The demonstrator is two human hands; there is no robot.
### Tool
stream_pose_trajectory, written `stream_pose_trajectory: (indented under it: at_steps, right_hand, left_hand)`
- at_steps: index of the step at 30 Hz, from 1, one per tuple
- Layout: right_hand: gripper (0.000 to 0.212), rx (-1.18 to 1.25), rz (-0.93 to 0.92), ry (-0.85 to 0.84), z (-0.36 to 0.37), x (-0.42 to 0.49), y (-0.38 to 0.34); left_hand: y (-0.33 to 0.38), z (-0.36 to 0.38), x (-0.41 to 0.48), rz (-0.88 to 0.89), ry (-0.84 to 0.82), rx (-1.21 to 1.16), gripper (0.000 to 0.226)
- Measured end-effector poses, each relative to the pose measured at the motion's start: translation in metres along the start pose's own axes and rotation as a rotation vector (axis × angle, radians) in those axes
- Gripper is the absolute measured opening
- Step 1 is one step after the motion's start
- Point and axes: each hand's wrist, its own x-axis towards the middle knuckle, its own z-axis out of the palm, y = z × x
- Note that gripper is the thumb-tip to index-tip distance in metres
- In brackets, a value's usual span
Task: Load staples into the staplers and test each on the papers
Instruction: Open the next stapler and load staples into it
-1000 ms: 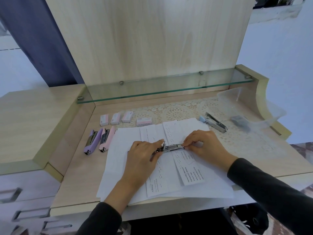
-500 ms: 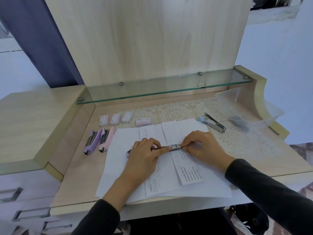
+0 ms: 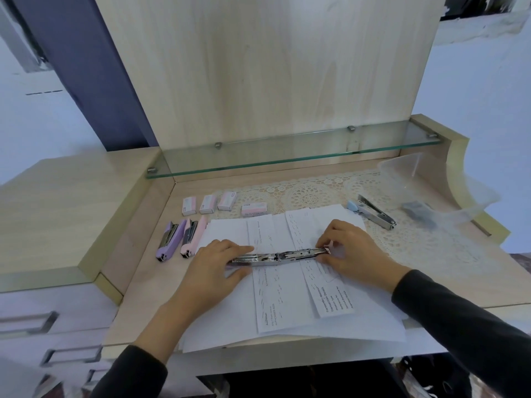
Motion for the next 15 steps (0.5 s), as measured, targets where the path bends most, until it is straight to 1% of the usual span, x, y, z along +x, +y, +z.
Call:
stream_pose_trajectory:
  at_steps: [5,6,8,11,13,15]
  right_hand:
    - [0.012,-0.006,-0.001,-0.051,-0.002,0.003,-0.005]
    - [0.012,-0.004,0.006,-0.067,-0.003,0.003,-0.006]
    - [0.014,0.055,0.016,-0.081,-0.003,0.004,-0.010]
    - [0.017,0.261,0.023,-0.033,-0.006,0.005,-0.018]
    - [0.013,0.441,0.053,0.005,-0.009,0.007,-0.025]
    - [0.017,0.661,0.063,-0.020,-0.013,0.009,-0.034]
  left_hand:
    - [0.000,-0.007,0.001,-0.059,0.052,-0.178,0.025]
    - [0.002,-0.009,0.003,-0.083,0.070,-0.211,0.022]
    - [0.008,-0.013,0.005,-0.133,0.105,-0.285,0.024]
    - [0.021,-0.019,0.010,-0.166,0.111,-0.398,0.025]
    - [0.028,-0.020,0.013,-0.181,0.093,-0.467,0.026]
    - [0.036,-0.020,0.017,-0.214,0.078,-0.534,0.026]
